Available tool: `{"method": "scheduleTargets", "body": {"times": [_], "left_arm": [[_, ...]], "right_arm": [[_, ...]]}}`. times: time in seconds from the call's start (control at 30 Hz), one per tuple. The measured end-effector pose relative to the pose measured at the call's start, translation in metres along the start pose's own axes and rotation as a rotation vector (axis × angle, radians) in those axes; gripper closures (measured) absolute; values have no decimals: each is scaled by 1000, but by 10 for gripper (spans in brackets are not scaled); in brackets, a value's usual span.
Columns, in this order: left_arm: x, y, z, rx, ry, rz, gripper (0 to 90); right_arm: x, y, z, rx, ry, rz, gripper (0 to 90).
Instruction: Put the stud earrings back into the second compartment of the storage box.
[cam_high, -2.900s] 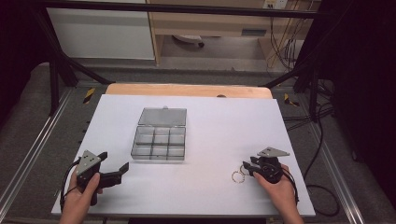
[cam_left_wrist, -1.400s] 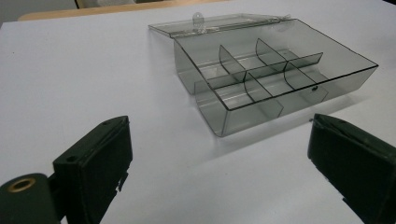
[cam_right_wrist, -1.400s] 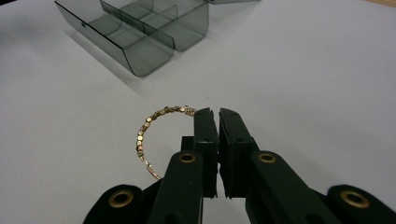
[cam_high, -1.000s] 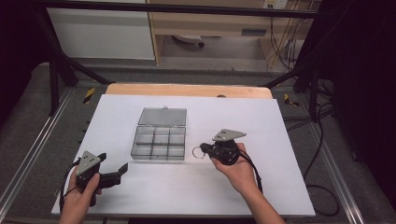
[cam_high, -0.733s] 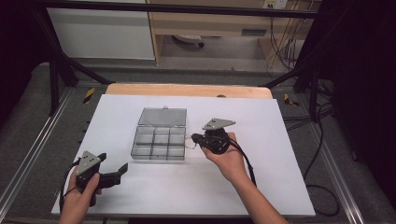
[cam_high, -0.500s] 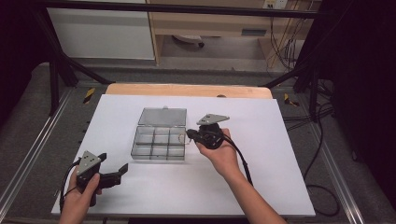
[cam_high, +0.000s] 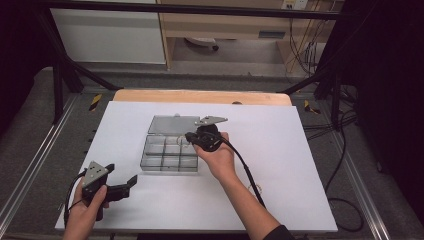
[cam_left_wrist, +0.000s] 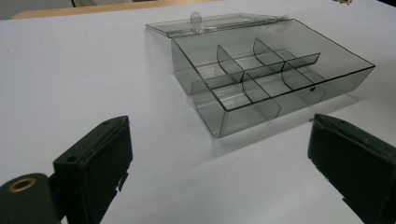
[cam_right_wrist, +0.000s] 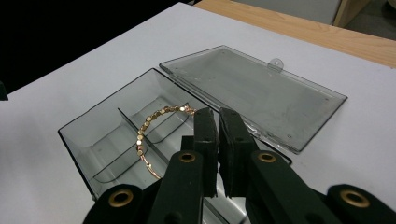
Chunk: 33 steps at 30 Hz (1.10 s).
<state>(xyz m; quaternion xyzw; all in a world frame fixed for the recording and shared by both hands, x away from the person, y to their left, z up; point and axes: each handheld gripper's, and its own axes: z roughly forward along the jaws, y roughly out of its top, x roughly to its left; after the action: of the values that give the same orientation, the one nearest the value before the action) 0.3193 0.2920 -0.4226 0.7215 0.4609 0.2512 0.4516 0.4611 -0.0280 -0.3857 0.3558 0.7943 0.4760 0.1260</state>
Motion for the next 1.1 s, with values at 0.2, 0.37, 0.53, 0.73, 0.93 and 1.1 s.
{"method": "scheduleTargets", "body": {"times": [0.2,0.37,0.53,0.73,0.93,1.1], "left_arm": [[0,0,0,-1,-1,-1,71],[0,0,0,0,-4,3,71],[0,0,0,1,-5,0,71],[-1,0,0,3,-8,6,71],[0,0,0,1,-10,4,71],[-1,0,0,3,-13,7,71]], "right_arm": [[8,5,12,9,4,-10,870],[10,7,18,18,3,-1,870],[9,7,25,23,-2,17,870],[7,6,36,42,-25,22,870],[9,4,45,58,-37,17,870],[12,2,54,83,-44,7,870]]}}
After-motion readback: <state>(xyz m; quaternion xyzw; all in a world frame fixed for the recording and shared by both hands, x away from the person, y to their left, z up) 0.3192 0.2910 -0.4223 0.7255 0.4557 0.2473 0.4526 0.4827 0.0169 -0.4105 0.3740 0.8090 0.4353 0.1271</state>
